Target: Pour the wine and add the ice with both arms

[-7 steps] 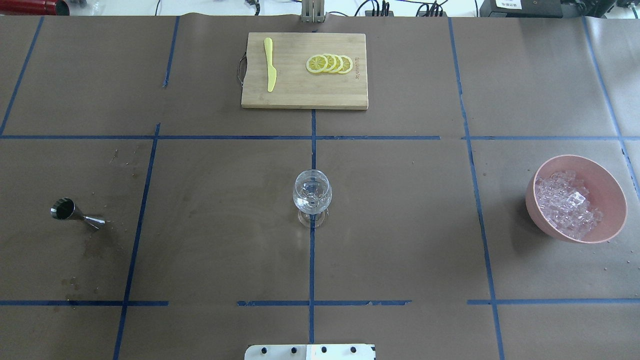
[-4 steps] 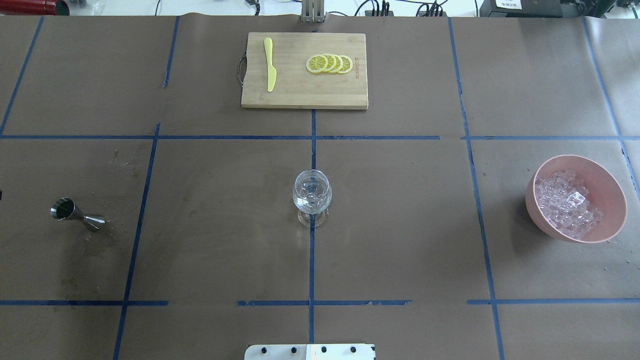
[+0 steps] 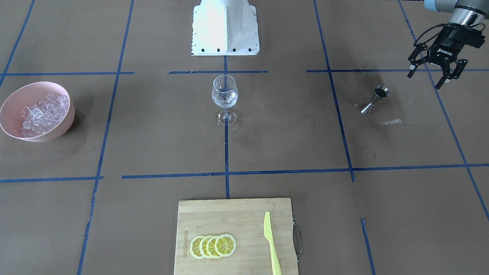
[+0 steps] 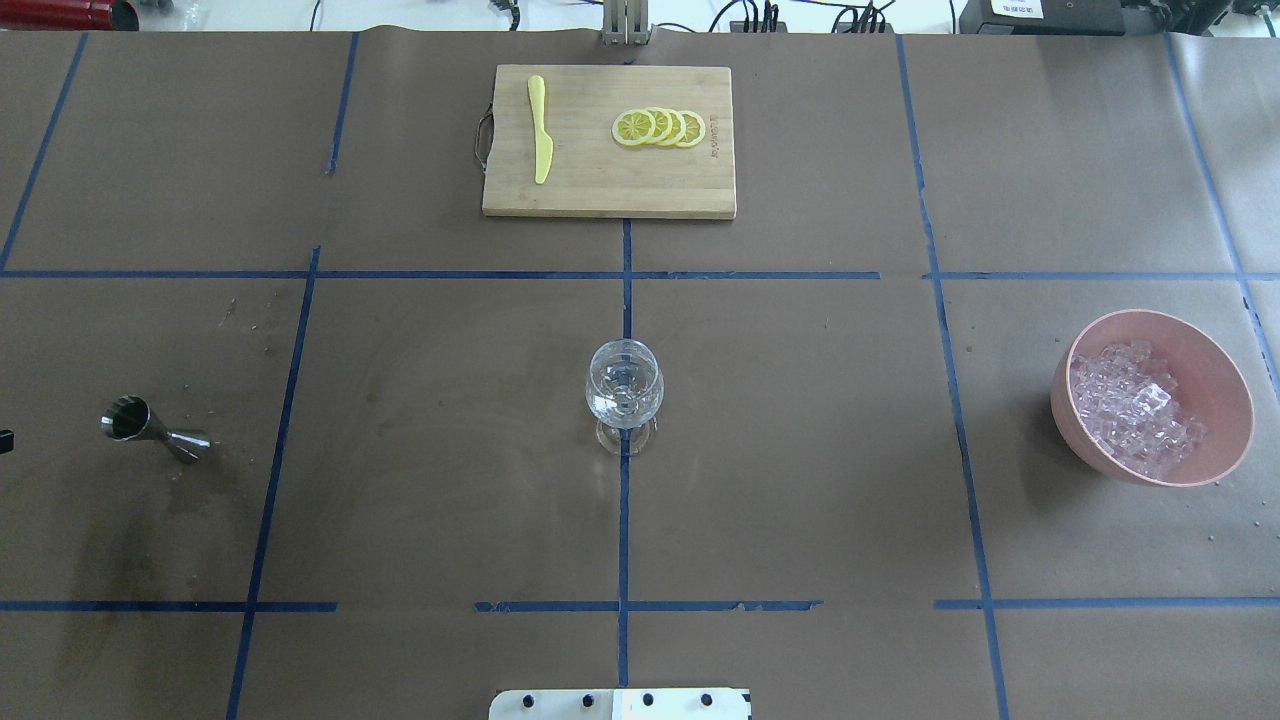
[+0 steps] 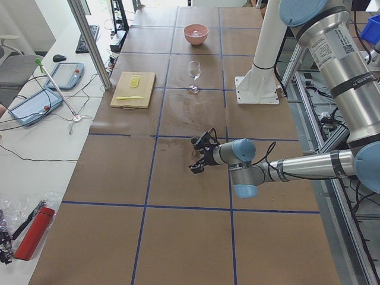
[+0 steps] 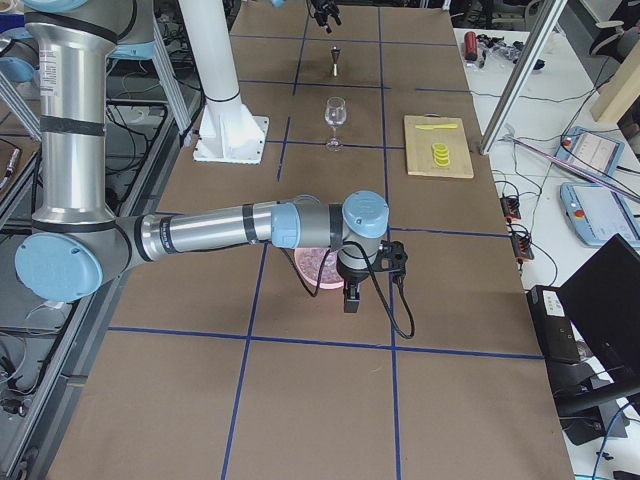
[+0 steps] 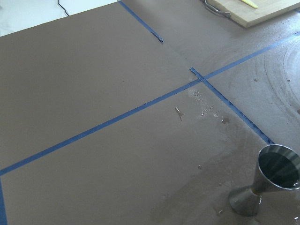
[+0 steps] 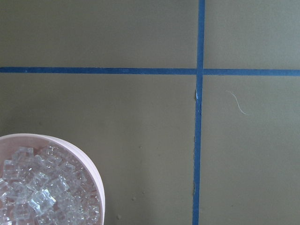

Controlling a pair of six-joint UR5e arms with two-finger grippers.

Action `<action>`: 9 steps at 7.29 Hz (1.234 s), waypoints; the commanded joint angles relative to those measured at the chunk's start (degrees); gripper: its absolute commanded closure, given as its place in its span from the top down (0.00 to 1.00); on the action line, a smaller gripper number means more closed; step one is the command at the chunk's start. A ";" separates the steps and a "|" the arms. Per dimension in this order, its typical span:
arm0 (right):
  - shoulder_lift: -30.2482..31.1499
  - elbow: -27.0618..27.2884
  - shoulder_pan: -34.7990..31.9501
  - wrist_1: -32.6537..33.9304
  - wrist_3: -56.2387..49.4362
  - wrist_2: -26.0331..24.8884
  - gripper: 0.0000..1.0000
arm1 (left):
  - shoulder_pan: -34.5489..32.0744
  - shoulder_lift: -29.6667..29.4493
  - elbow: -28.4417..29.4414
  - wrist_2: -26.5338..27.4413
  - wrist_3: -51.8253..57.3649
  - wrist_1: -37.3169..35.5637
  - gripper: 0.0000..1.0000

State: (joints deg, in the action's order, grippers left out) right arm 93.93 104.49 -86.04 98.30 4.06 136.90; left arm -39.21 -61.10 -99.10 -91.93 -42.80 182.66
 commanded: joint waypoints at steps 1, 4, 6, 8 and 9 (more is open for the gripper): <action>0.03 0.10 0.08 -0.03 0.07 1.26 1.00 | 14.96 -0.07 -0.13 18.96 -7.88 1.99 0.99; 0.03 0.10 -0.01 -0.03 -0.02 1.17 1.00 | 29.95 -3.41 -0.13 44.22 -13.44 1.56 0.99; 0.03 0.01 -0.01 -0.03 0.07 1.52 1.00 | 34.88 -9.28 4.84 54.86 -13.98 1.21 0.99; 0.11 -0.16 -0.01 0.05 0.07 1.44 1.00 | 36.92 -13.16 9.79 64.12 -13.89 1.29 0.99; 0.11 -0.25 -0.01 0.05 -0.02 1.44 1.00 | 36.93 -13.17 11.02 68.77 -13.63 1.38 0.99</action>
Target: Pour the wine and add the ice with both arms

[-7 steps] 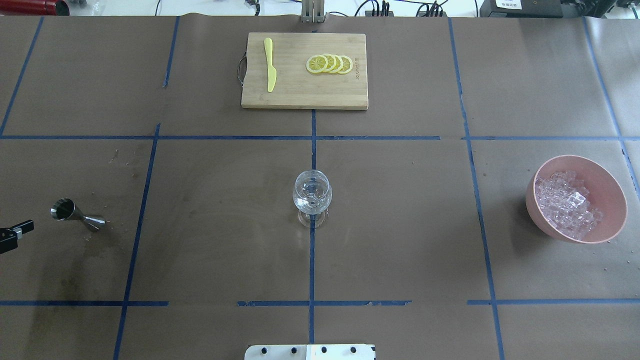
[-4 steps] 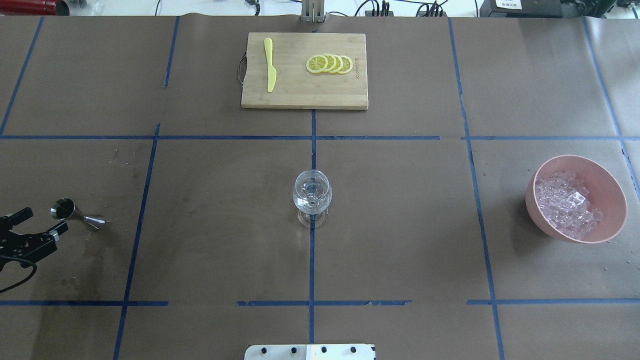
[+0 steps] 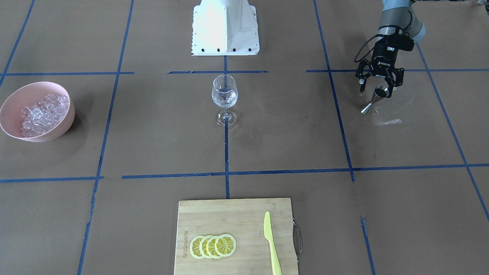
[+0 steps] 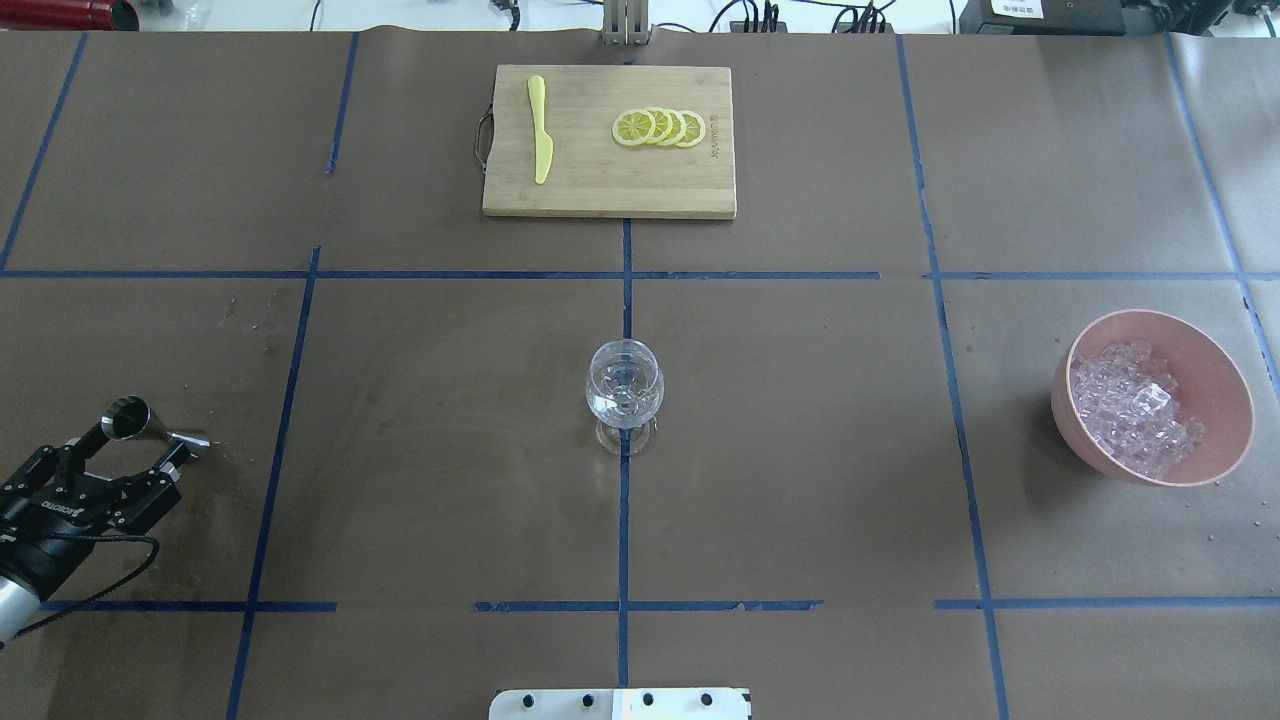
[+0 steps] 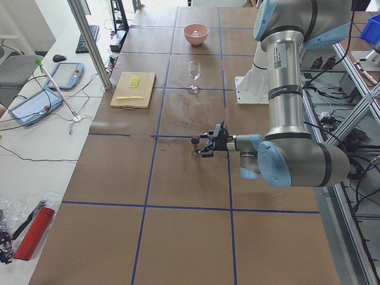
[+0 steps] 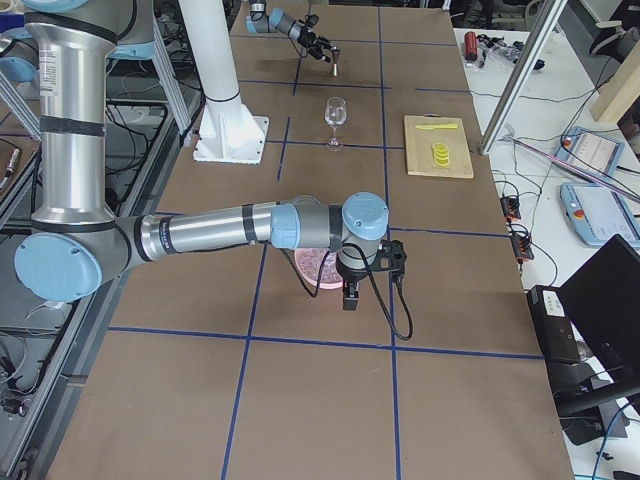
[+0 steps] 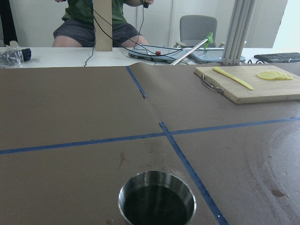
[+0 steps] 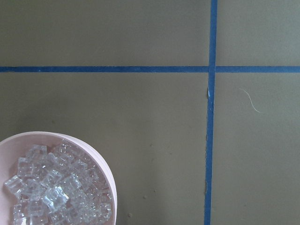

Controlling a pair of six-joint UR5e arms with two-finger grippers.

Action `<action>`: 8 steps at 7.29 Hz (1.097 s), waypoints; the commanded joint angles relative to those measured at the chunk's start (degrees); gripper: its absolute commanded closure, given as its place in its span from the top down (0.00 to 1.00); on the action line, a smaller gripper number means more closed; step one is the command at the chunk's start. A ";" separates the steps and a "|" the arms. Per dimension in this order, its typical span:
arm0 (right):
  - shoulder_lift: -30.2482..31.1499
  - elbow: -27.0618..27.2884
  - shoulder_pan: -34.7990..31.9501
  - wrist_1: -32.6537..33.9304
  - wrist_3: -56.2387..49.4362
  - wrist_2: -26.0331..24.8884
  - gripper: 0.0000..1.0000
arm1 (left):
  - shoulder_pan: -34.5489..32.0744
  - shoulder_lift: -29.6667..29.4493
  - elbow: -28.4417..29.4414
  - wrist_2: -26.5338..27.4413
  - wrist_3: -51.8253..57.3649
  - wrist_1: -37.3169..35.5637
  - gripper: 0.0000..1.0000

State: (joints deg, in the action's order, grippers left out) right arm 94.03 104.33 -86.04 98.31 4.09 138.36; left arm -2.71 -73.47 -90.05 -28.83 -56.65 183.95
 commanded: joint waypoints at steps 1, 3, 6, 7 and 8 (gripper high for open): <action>0.10 -0.10 0.00 0.03 0.04 -0.02 1.00 | 0.43 -1.06 1.99 8.50 0.31 0.09 0.99; 0.10 -0.36 0.00 0.03 0.04 -0.02 1.00 | 0.43 -8.56 8.62 11.59 0.57 0.09 0.99; 0.10 -0.27 0.00 0.03 0.04 -0.02 1.00 | 0.43 -10.64 10.69 11.96 0.84 0.01 0.98; 0.10 -0.36 0.00 0.03 0.04 -0.02 1.00 | 0.34 -10.38 11.38 12.39 0.84 0.09 0.98; 0.10 -0.36 0.00 0.03 0.04 -0.02 1.00 | 0.34 -10.03 11.65 12.66 0.84 0.44 0.96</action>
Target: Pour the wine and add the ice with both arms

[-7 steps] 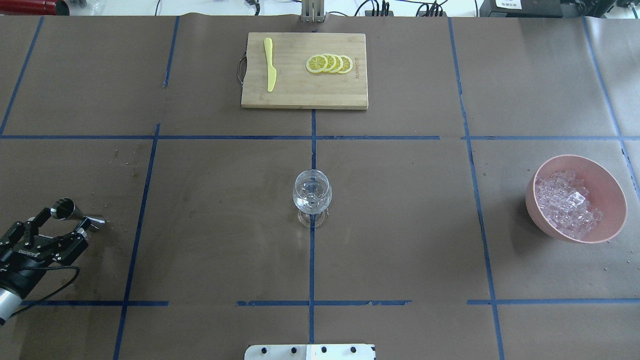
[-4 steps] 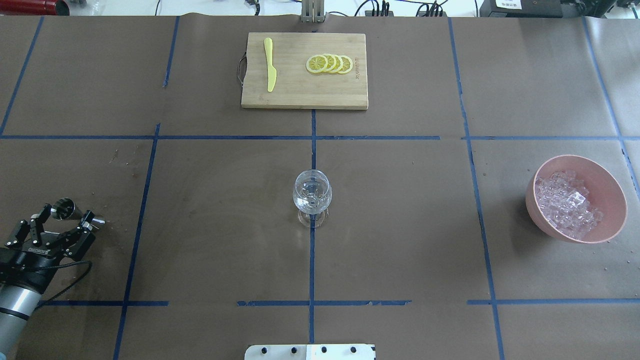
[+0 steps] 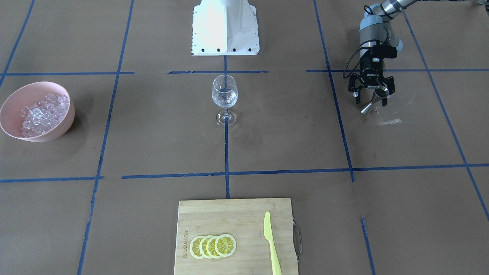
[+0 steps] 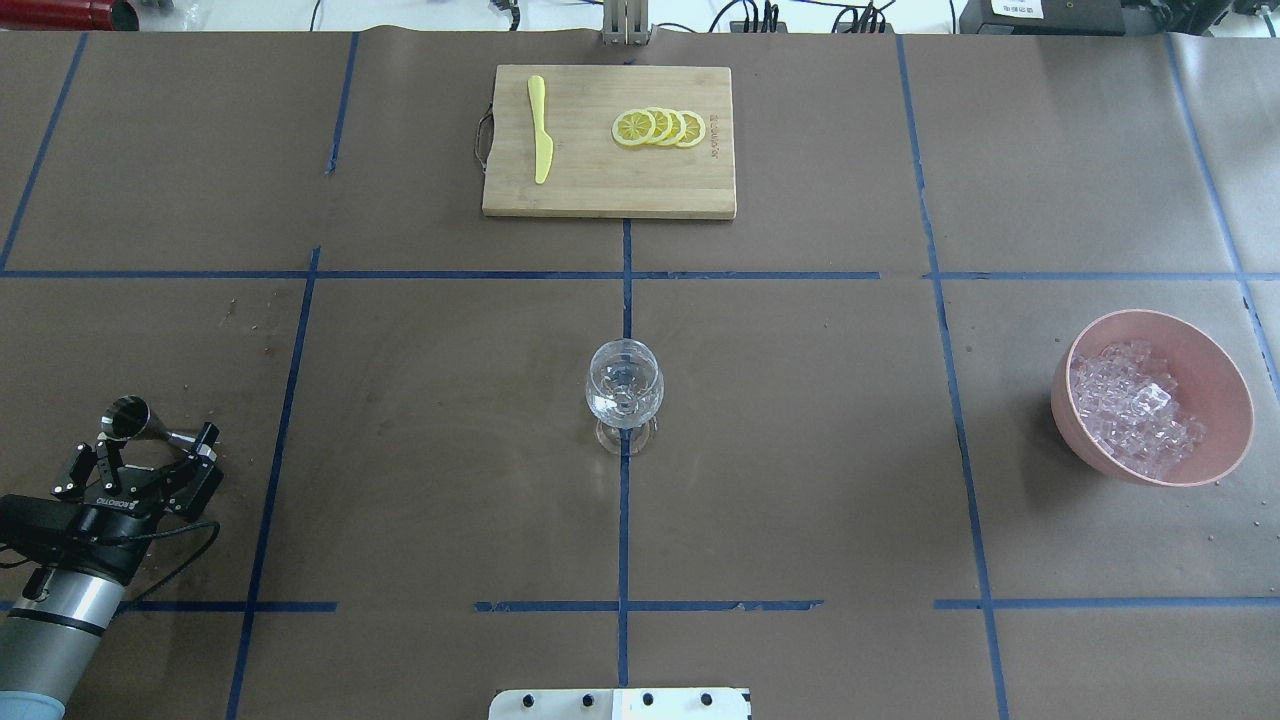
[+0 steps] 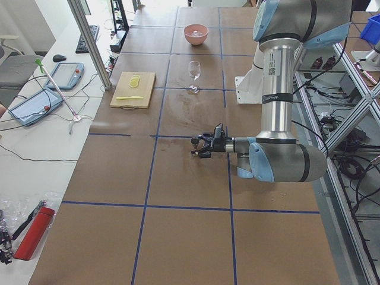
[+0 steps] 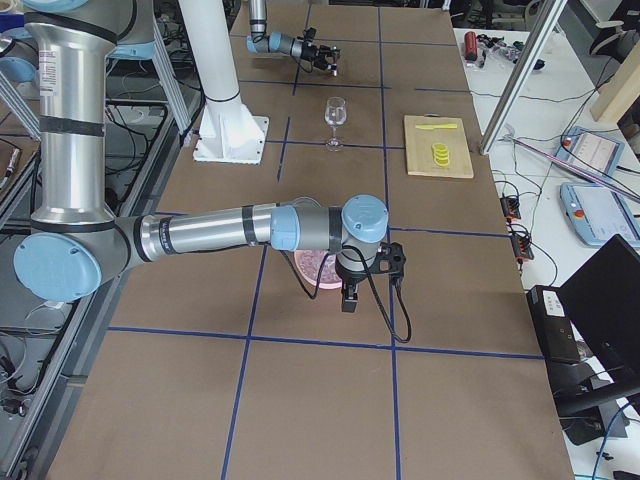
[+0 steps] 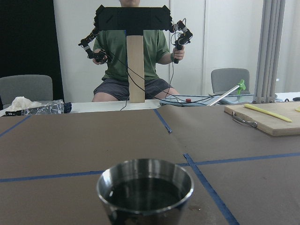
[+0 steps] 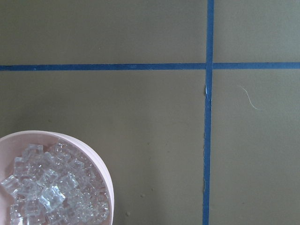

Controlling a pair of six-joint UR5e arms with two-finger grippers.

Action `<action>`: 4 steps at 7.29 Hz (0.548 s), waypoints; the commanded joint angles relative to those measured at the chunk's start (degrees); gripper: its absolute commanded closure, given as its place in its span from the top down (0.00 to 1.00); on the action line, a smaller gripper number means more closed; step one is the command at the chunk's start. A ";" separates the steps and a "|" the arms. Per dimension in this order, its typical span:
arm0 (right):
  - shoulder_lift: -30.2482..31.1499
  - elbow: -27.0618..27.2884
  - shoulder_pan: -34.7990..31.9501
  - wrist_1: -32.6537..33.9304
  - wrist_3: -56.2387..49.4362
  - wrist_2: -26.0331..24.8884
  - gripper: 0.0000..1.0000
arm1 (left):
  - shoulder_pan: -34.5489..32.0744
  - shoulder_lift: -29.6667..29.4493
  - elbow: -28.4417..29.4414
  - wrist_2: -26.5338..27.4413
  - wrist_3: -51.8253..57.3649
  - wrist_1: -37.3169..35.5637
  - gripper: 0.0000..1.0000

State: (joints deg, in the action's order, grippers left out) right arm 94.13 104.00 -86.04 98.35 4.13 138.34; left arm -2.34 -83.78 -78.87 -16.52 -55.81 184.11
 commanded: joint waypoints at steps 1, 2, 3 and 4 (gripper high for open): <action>0.00 -0.02 0.00 0.00 0.00 0.00 1.00 | -0.04 0.28 0.82 0.35 0.00 0.37 0.92; 0.00 -0.02 0.00 0.00 0.00 0.00 1.00 | 0.05 0.11 0.83 0.26 0.00 0.37 0.85; 0.00 -0.02 0.00 0.00 0.00 0.00 1.00 | -0.03 0.02 0.74 0.17 0.00 0.46 0.73; 0.00 -0.02 0.00 0.00 0.00 0.00 1.00 | -0.04 0.10 0.65 0.09 -0.08 0.55 0.59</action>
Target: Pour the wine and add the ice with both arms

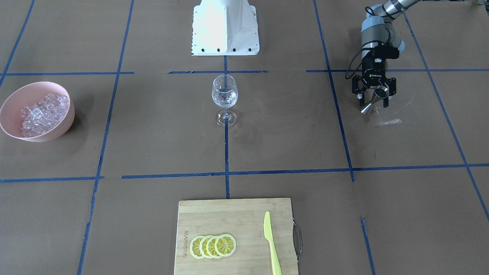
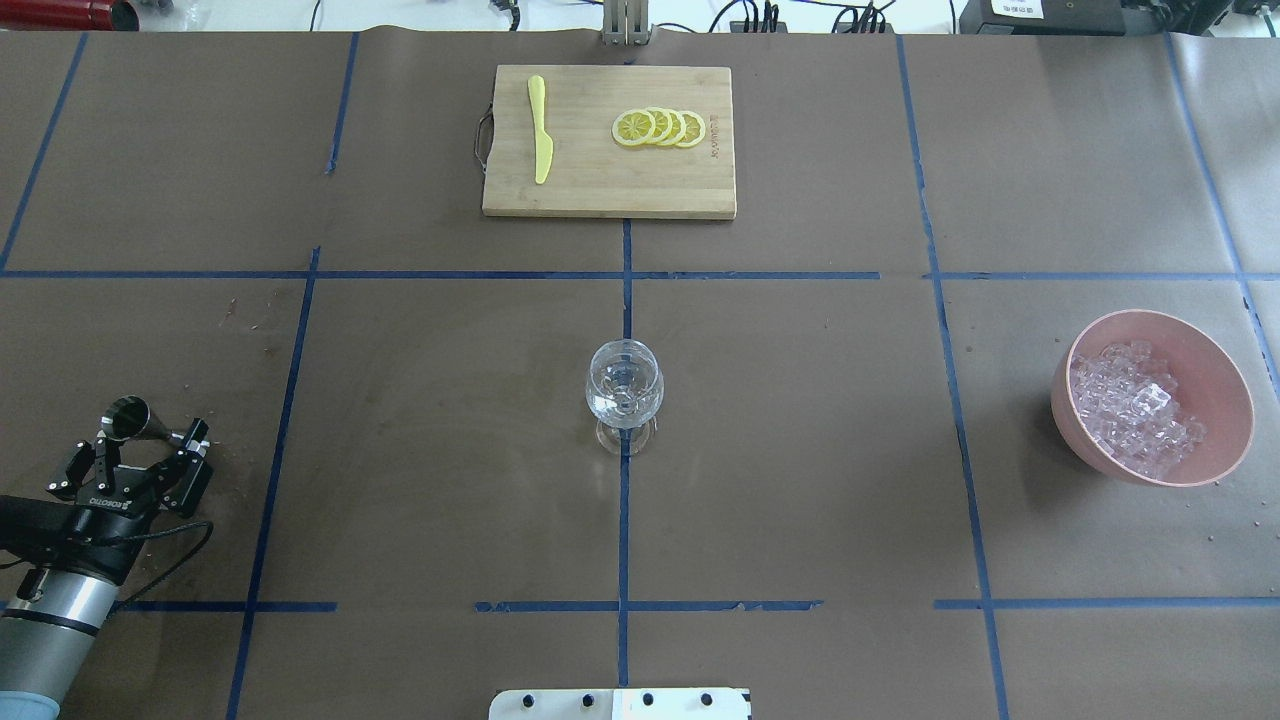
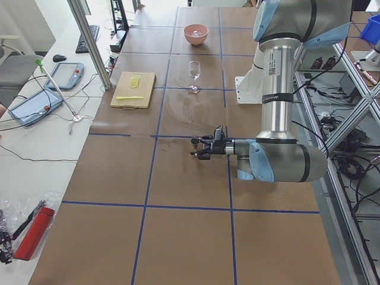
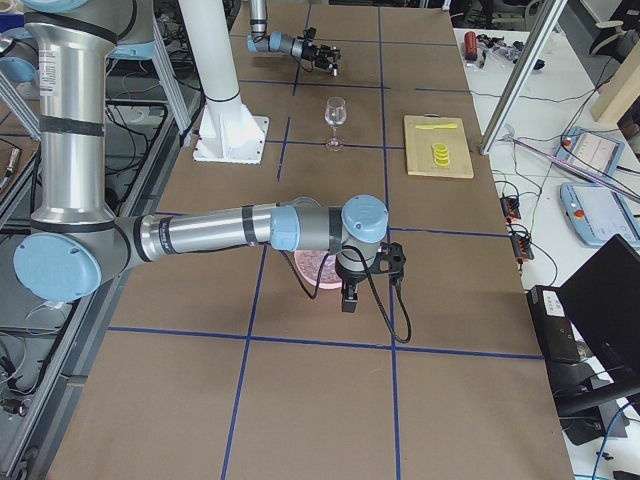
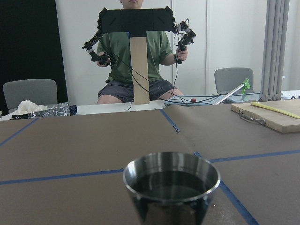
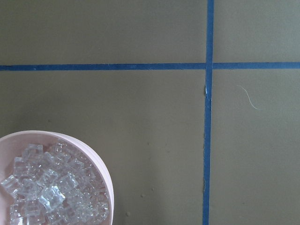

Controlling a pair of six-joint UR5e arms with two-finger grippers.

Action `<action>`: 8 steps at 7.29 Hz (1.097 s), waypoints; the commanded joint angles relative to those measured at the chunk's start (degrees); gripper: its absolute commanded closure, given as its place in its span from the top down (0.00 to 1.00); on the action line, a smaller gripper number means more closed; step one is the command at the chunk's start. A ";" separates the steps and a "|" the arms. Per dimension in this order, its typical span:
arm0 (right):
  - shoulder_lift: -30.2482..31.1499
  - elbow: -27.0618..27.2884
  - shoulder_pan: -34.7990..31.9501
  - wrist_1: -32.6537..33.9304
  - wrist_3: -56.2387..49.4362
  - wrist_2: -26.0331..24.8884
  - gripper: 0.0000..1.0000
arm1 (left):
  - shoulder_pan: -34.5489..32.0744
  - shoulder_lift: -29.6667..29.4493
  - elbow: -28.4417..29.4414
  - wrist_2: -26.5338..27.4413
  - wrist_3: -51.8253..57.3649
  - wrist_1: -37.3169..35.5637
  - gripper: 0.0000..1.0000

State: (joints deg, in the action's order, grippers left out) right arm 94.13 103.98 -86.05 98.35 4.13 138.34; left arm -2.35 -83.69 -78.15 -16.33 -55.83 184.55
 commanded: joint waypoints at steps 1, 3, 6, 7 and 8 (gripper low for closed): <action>0.00 0.00 0.00 0.00 0.00 0.00 1.00 | -0.02 0.10 -0.16 -0.28 -0.07 0.19 0.46; 0.00 -0.09 0.00 0.00 0.09 0.00 1.00 | -0.02 0.37 -0.25 -0.63 0.02 0.19 0.28; 0.09 -0.26 0.00 0.00 0.09 0.61 1.00 | -0.11 0.37 -0.60 -0.63 0.10 0.28 0.00; 0.09 -0.18 0.00 0.00 0.09 0.61 1.00 | -0.11 0.37 -2.34 -0.63 4.80 0.37 0.00; 0.09 0.00 0.00 0.00 0.09 0.70 1.00 | -0.11 0.28 -5.40 -0.63 7.72 1.76 0.00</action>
State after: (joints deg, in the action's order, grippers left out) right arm 94.21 103.83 -86.05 98.36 4.22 138.94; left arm -2.46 -83.34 -80.65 -16.96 -51.82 185.23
